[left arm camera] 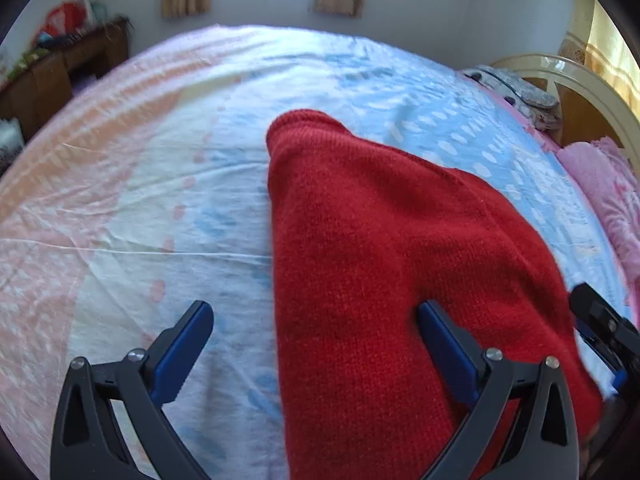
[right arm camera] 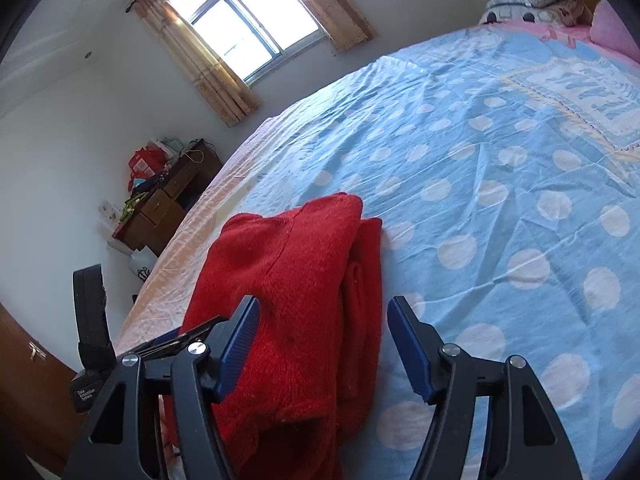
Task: Fold small clothes
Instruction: 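Grasp the folded red sweater's end with the right tool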
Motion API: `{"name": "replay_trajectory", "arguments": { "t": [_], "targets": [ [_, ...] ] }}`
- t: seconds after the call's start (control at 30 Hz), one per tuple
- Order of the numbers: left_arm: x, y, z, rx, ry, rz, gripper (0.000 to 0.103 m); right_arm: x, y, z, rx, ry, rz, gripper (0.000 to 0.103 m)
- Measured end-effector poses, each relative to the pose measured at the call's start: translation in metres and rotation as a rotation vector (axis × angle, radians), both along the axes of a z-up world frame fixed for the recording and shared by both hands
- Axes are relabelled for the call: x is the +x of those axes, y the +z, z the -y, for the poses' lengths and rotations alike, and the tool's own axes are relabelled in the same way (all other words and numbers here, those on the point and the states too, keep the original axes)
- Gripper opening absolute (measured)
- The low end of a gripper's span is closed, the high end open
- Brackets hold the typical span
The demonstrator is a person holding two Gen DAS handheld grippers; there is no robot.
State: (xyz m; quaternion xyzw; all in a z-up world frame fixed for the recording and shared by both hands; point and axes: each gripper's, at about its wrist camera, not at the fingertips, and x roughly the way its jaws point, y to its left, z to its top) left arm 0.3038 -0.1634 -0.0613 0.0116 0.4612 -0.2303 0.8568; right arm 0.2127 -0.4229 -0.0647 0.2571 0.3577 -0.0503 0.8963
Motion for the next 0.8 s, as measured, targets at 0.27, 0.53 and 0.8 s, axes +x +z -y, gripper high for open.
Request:
{"name": "replay_trajectory", "arguments": {
  "t": [0.27,0.53,0.8],
  "targets": [
    [0.023,-0.017,0.001,-0.132,-0.079,-0.186,0.103,0.04,-0.023,0.024,0.132,0.02,-0.081,0.081],
    [0.005,-0.017,0.006,-0.132,-0.107,-0.056,0.103,0.048,-0.038,-0.004,-0.019,0.12,-0.081,0.084],
    [0.007,-0.018,0.005,-0.125,-0.1,-0.035,0.103,0.048,-0.037,-0.014,-0.095,0.132,-0.086,0.075]
  ]
}}
